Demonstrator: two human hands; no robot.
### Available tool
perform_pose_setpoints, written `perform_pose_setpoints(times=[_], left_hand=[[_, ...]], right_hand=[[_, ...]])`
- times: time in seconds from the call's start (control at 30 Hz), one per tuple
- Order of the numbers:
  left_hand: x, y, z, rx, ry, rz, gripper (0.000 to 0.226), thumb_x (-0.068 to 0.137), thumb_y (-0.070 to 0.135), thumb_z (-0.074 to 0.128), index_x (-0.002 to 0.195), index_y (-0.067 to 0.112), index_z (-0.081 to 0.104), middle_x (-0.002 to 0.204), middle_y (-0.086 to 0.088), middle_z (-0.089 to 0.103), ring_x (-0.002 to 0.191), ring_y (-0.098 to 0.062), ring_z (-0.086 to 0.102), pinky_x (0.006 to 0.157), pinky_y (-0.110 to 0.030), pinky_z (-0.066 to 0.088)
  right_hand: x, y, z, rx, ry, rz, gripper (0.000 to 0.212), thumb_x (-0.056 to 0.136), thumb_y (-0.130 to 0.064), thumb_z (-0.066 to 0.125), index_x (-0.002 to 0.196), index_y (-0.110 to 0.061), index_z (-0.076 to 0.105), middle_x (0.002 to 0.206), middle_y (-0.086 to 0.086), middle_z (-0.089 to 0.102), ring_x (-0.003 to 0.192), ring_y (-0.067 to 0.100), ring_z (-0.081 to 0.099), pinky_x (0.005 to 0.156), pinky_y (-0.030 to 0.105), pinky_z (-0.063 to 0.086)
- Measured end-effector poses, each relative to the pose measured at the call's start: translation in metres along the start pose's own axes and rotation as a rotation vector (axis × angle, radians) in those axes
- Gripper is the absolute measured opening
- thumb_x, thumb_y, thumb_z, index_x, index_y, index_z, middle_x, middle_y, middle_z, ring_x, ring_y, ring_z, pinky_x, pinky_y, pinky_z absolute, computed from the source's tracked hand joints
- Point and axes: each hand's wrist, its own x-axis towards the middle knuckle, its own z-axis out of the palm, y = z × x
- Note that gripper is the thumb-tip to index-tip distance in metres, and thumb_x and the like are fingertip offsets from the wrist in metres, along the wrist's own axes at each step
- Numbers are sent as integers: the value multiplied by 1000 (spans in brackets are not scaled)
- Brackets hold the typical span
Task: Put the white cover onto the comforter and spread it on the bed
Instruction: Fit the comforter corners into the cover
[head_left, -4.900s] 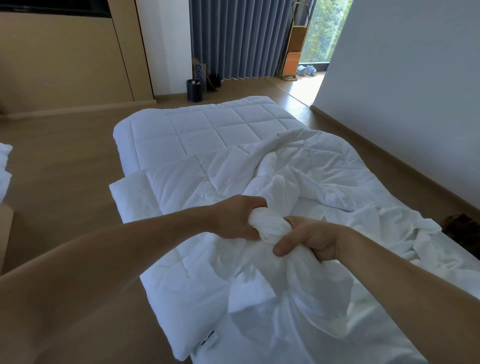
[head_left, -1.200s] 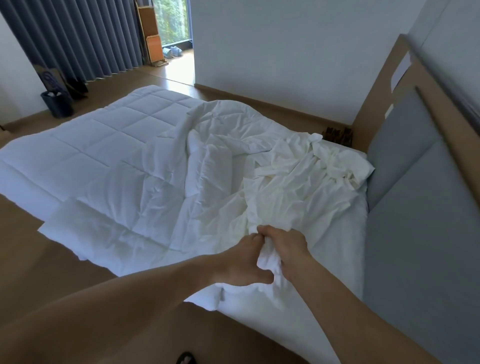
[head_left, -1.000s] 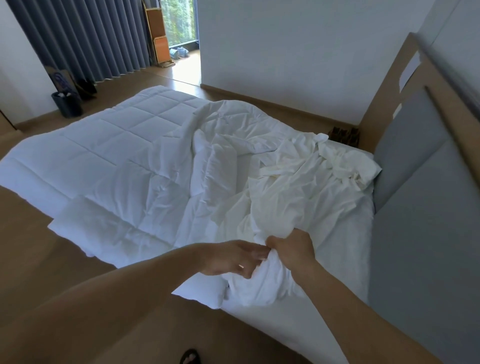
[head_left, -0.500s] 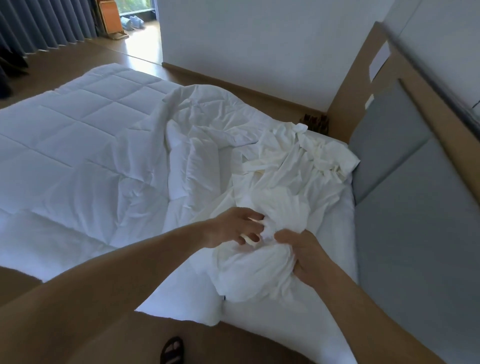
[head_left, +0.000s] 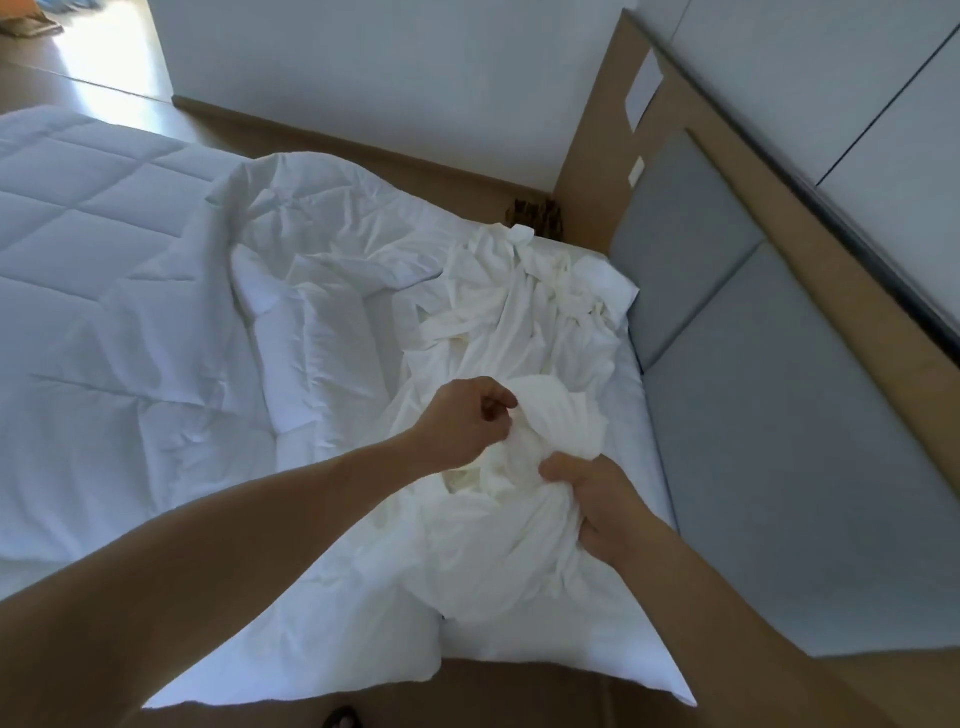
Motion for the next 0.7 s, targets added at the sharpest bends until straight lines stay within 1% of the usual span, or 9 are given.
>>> perform_pose_setpoints(times=[0.1,0.17,0.27,0.33,0.4,0.47,0.53,0.6,0.7], left_hand=[[5,-4,3,60,29,36,22,87,7,63,107,14,69,79,12,60,70,-2,57,61,-3,41],[6,-10,3,62,7,6,22,87,8,64,107,13,69,80,11,60,71,-1,56,60,-2,41],[-1,-24,-8,-19,-41,-60,21,86,8,63,105,16,67,83,6,62,71,-6,59,56,-7,43],[-7,-41,-21,-26,0,-118,22,87,10,62,107,17,65,88,3,63,74,-10,60,57,-12,46],[-14,-69,-33,50,77,-193,22,86,10,62,106,18,65,91,4,63,74,-9,59,56,-11,44],[-27,-101,-42,126,97,-266,19,85,10,62,102,17,65,89,4,62,73,-11,58,54,-11,43],[-46,-136,-43,223,44,-326,17,86,11,63,101,18,64,90,6,62,81,-13,60,60,-13,43],[-69,-172,-34,313,-54,-391,20,86,14,63,105,19,65,94,7,62,92,-15,61,72,-18,46],[-100,-214,-10,314,-165,-531,29,88,21,64,117,19,63,103,7,61,98,-15,61,85,-27,51]], right_hand=[[-1,-1,6,2,57,-11,33,79,6,63,111,-1,69,107,19,73,96,38,70,72,41,59],[-1,2,9,-8,95,-7,30,79,5,64,108,-2,70,104,17,74,94,36,70,71,39,59],[4,9,12,-27,132,6,27,80,3,68,107,-2,71,101,15,75,92,35,71,72,39,59],[11,14,13,-37,153,7,29,79,0,70,108,-3,71,103,14,75,94,35,70,75,40,58],[21,19,18,-44,156,6,33,79,-1,71,112,-3,70,107,13,73,96,34,69,75,39,57],[32,23,21,-60,168,-19,35,79,-2,72,114,-4,69,109,12,72,97,33,68,76,39,56],[42,27,21,-86,190,-72,39,79,-4,73,117,-5,68,112,11,71,101,32,68,84,42,56],[53,27,19,-111,214,-134,43,78,-5,75,120,-5,67,115,9,71,104,31,67,93,45,54],[70,29,23,-156,243,-204,47,79,-5,75,125,-5,64,115,5,68,106,27,64,96,40,52]])
